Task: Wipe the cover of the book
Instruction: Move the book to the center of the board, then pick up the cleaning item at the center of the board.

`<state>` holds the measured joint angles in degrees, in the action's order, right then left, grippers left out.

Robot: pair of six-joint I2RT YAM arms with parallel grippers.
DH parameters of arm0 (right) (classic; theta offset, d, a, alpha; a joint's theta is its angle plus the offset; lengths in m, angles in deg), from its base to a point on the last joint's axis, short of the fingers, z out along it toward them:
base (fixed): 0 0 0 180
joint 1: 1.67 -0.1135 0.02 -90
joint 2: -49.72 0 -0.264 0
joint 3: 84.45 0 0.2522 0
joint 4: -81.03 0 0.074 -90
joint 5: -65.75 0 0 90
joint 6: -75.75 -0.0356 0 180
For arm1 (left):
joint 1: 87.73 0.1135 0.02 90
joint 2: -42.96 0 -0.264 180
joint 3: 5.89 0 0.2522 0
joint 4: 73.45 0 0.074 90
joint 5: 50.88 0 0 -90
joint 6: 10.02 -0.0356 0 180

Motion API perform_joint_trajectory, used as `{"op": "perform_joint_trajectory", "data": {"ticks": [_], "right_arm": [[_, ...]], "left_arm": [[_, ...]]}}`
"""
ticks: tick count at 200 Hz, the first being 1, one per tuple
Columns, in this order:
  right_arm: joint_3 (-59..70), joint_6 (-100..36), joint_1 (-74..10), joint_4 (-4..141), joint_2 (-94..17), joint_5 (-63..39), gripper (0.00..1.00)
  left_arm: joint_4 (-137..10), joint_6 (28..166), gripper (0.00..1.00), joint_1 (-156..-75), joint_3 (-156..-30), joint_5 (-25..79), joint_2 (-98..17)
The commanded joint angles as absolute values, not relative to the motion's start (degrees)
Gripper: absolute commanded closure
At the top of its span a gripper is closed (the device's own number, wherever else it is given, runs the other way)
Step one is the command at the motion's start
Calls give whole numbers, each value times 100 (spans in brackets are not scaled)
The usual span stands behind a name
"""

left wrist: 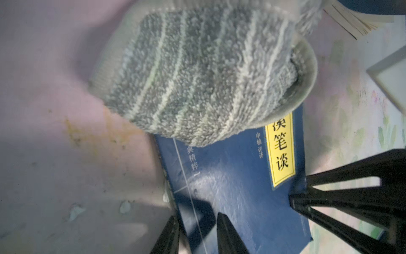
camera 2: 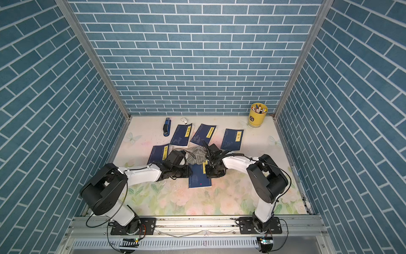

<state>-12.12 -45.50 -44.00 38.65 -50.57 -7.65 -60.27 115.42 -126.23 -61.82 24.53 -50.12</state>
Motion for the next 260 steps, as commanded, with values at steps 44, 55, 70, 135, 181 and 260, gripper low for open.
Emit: {"op": "perform_joint_trajectory", "data": {"ticks": [44,55,70,135,181,260], "right_arm": [[-752,-4153,-4404,3271,-4979,-1424,62],[-590,-4008,-4348,3120,-4931,-1593,54],[-329,-3737,-4307,2985,-4912,-1854,43],[1163,-2665,-4289,3022,-5864,-2163,25],[1778,-2190,-4276,3105,-6494,-2156,21],[2166,-1699,-4254,3062,-7079,-2229,20]], "left_arm": [[-5514,11287,50,-12541,-6324,2639,-4806],[-5445,11233,44,-12464,-6324,2688,-4622],[-5339,11139,40,-12331,-6350,2725,-4389],[-5065,10715,26,-11731,-6397,2715,-3785],[-5077,10700,21,-11477,-6231,2728,-3426],[-5124,10634,22,-11253,-6114,2584,-3422]]}}
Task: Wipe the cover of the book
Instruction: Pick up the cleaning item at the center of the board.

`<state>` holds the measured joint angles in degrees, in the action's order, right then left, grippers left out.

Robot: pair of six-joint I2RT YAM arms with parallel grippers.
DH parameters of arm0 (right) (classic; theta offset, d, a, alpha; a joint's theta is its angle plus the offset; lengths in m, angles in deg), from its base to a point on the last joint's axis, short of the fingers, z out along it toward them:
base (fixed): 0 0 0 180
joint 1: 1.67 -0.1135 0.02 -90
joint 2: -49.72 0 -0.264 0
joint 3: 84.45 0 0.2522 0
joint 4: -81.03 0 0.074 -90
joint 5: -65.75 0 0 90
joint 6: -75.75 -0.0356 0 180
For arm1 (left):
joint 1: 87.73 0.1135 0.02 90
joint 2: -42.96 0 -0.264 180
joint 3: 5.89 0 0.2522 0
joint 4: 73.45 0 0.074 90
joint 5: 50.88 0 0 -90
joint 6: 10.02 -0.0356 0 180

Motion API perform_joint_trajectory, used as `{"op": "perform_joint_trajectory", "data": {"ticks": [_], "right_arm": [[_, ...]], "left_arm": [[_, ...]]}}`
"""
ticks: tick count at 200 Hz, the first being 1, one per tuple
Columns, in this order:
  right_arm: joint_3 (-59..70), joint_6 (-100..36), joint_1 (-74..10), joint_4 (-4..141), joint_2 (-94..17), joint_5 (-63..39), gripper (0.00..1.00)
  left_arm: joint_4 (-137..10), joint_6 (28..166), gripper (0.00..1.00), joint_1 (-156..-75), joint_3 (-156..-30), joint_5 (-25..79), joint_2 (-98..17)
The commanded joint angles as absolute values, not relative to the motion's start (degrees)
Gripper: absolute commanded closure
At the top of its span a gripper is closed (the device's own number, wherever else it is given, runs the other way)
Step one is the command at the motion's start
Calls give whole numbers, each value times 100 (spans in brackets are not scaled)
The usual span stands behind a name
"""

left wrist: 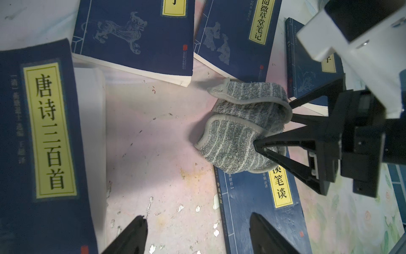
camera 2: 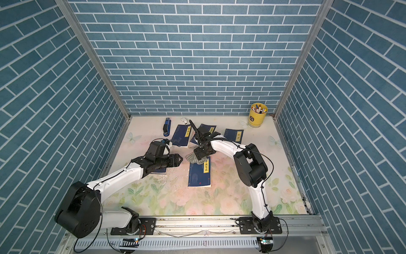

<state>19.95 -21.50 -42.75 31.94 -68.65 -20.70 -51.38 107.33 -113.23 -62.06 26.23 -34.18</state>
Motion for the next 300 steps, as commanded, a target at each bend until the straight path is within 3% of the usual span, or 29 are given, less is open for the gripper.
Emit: {"op": "perform_joint_trajectory", "data": {"ticks": [1,63,82,96,131,148,197,300], "right_arm": [[2168,-1694,-4254,3058,-7083,-2235,20],[2289,-1946,-4253,2927,-7397,-2009,20],[2318,-2131,-4245,2887,-7519,-1991,27],[2312,-2219,-4249,2889,-7553,-1951,38],[2257,-2421,-4243,2969,-7538,-1986,78],[2207,-2469,-4247,3040,-7404,-2005,88],[2021,-2437,-4249,3107,-6565,-2277,100],[1187,-2928,-4356,3281,-5740,-2024,100]], "left_arm": [[-5125,10634,22,-11257,-6114,2580,-3421],[-5240,10667,22,-11199,-6037,2530,-3455],[-5267,10678,23,-11195,-6026,2505,-3488],[-5285,10678,23,-11197,-6027,2492,-3515],[-5334,10665,24,-11182,-6026,2479,-3558],[-5371,10664,24,-11168,-6030,2479,-3577],[-5485,10634,24,-11112,-6219,2531,-3734],[-5644,10538,25,-11032,-6729,2495,-4139]]}}
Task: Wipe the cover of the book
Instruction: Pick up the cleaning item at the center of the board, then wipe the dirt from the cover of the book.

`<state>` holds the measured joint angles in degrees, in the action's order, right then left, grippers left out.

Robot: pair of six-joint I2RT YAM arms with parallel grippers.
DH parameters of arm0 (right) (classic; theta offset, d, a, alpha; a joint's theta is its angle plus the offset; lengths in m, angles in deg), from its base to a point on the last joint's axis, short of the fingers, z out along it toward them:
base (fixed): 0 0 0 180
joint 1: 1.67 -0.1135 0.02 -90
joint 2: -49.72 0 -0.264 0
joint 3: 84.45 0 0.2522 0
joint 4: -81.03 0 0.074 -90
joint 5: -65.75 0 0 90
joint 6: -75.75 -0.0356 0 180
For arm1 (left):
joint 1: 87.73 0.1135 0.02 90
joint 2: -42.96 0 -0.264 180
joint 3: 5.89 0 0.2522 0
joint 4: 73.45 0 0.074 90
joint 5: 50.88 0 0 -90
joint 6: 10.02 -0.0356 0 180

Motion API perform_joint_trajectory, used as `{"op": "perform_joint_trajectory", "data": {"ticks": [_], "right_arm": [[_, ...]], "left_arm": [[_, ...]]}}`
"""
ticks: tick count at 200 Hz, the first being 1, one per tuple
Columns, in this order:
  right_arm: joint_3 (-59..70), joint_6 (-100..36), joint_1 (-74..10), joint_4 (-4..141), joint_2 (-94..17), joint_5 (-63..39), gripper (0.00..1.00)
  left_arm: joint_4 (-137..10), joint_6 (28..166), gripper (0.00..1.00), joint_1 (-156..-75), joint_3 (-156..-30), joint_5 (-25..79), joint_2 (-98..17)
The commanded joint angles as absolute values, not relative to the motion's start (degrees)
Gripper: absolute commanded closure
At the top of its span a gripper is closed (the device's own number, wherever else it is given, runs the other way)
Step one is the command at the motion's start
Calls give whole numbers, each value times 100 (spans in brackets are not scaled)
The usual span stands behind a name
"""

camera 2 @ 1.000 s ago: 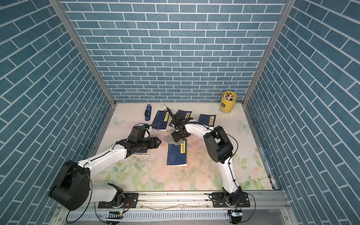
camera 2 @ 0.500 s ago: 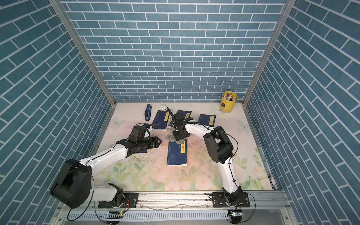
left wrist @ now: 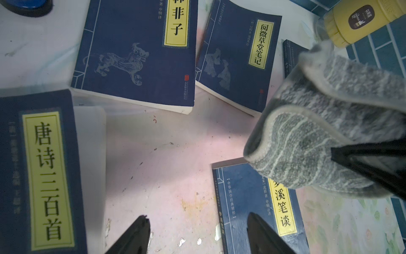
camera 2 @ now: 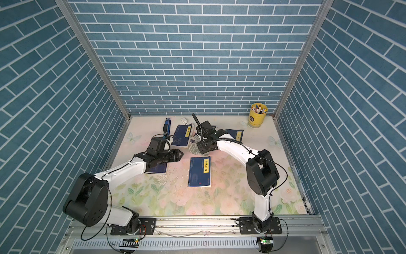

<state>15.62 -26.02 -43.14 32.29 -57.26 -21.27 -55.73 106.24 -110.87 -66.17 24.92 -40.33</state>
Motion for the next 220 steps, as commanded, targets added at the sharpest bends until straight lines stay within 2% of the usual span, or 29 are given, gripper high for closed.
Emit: {"op": "perform_joint_trajectory", "data": {"ticks": [1,68,164,195,220], "right_arm": [[1173,-2933,-4353,3290,-5741,-2023,100],[345,-3347,-4376,3738,-6053,-1655,100],[-1481,-4198,-5187,3654,-4878,-1475,100],[-1425,-4156,-4838,3748,-5019,-1630,100],[-891,-3828,-4379,3835,-5490,-1578,100]], "left_arm": [[-5648,10538,25,-11032,-6729,2496,-4140],[-5566,10504,20,-10927,-6781,2598,-3916],[-5424,10255,14,-10384,-6925,2645,-3788],[-5442,10256,13,-10294,-6956,2656,-3783],[-5469,10299,13,-10285,-6933,2650,-3773]]}}
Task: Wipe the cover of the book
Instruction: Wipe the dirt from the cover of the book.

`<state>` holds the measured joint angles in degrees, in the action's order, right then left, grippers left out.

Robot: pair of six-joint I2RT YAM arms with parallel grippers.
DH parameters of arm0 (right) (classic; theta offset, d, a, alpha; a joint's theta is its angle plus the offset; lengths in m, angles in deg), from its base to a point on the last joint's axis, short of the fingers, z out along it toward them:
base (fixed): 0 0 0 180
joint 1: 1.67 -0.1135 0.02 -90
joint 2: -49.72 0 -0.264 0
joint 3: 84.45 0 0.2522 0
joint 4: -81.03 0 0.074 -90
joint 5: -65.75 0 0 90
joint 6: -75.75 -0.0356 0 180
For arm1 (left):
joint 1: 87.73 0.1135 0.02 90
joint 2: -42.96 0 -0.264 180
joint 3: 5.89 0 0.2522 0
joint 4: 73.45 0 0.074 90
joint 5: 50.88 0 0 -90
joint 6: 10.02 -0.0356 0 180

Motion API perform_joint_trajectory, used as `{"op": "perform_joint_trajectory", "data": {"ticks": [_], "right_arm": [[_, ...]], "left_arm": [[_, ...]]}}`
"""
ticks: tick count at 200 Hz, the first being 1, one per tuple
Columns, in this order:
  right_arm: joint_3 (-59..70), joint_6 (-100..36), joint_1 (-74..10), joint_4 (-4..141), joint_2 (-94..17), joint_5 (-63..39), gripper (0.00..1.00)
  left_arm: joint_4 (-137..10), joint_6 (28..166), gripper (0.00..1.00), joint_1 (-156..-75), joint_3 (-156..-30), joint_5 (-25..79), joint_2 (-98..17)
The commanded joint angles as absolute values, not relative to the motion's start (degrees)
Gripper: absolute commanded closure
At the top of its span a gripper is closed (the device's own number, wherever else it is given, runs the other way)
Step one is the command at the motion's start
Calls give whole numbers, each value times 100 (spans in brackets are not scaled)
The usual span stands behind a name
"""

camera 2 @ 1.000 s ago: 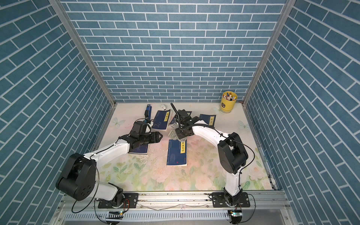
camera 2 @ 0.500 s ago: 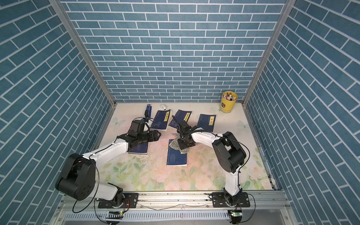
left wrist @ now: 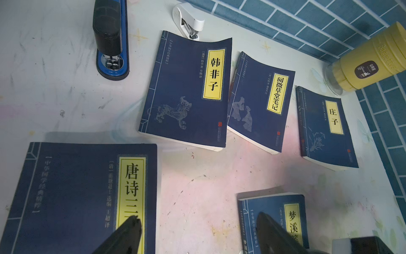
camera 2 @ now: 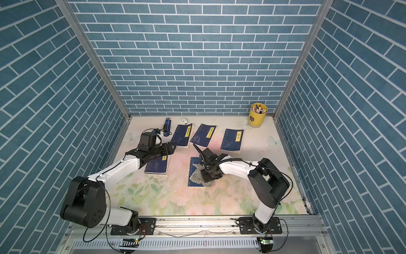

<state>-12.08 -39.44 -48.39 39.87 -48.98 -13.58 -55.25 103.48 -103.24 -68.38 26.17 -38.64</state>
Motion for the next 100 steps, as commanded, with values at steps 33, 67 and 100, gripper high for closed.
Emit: {"op": "perform_joint_trajectory", "data": {"ticks": [33,67,100], "right_arm": [[134,-3353,-4122,3657,-6243,-1502,100],[289,-3292,-4159,3542,-6430,-1442,100],[-450,-3421,-4551,3516,-5817,-1877,100]], "left_arm": [[-5477,10360,13,-10276,-6862,2697,-3698],[-5515,10414,13,-10257,-6838,2794,-3632],[-5659,10485,12,-10241,-6817,2807,-3684]]}}
